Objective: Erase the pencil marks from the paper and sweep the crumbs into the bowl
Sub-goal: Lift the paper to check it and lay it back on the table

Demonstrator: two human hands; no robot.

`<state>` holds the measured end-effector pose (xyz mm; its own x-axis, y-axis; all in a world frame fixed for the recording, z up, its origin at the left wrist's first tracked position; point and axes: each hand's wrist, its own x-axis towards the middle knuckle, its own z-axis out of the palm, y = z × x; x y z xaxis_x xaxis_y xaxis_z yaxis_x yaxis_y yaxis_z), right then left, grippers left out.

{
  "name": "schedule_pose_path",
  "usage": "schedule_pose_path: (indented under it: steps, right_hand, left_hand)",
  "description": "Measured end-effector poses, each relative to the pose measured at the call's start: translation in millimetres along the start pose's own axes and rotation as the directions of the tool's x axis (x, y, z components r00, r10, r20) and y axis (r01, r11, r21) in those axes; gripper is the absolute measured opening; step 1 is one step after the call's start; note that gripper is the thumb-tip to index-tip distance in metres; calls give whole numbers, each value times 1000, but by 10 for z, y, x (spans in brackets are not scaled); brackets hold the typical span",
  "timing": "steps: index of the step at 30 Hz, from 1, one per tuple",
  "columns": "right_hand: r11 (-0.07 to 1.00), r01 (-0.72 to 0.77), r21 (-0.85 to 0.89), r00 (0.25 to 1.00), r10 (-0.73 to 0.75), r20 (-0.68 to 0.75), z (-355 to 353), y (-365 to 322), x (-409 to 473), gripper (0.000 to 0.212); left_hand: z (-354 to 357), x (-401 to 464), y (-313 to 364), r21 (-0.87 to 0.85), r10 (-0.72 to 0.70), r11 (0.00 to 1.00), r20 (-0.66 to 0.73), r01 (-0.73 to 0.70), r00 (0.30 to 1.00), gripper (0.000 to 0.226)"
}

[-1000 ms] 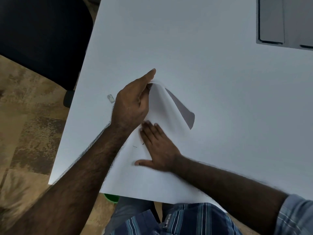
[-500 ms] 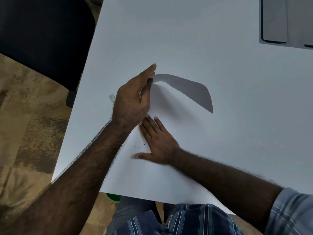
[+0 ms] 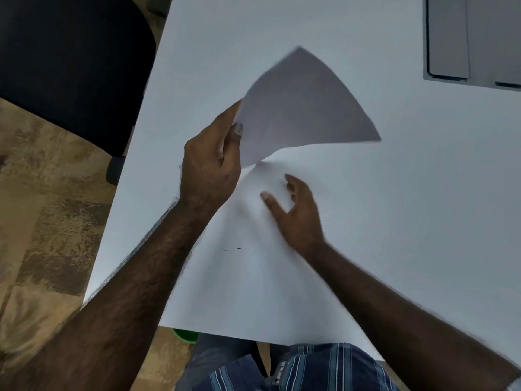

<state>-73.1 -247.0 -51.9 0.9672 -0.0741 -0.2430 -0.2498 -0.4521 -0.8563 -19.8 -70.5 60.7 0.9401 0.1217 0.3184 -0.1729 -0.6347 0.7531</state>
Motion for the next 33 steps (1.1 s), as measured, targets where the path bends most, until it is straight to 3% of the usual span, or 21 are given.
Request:
schedule_pose_path:
  steps: [2,6,11,19,27,33]
  right_hand:
    - [981,-105,164,992,115,-51,-144,-96,209,77]
    - [943,-137,302,988,150,-20,-375,-105,461,78]
    - [928,-103,359,995,100,28,-511,-99,532,30]
    - [936,-221,275,971,239,-30,-440,187,505,33]
    - [944,-290,158,946,308,-102,-326,308,577,33]
    - [943,-308,129,937,324,-131,-306,281,591,31]
  left_hand:
    - [16,35,-37,-54,-39,998,-17,38,999,37]
    - [49,101,-126,-144,-129,982,-31,124,991,35]
    - [140,116,-342,-215,-276,937,27,275,961,29]
    - [444,121,-753,-109,-513,842,141,528,847,22]
    - [674,135,-1051,-6,-599,795,149,607,787,29]
    - [634,141,-1115,-58,-656,747,100,662,748,40]
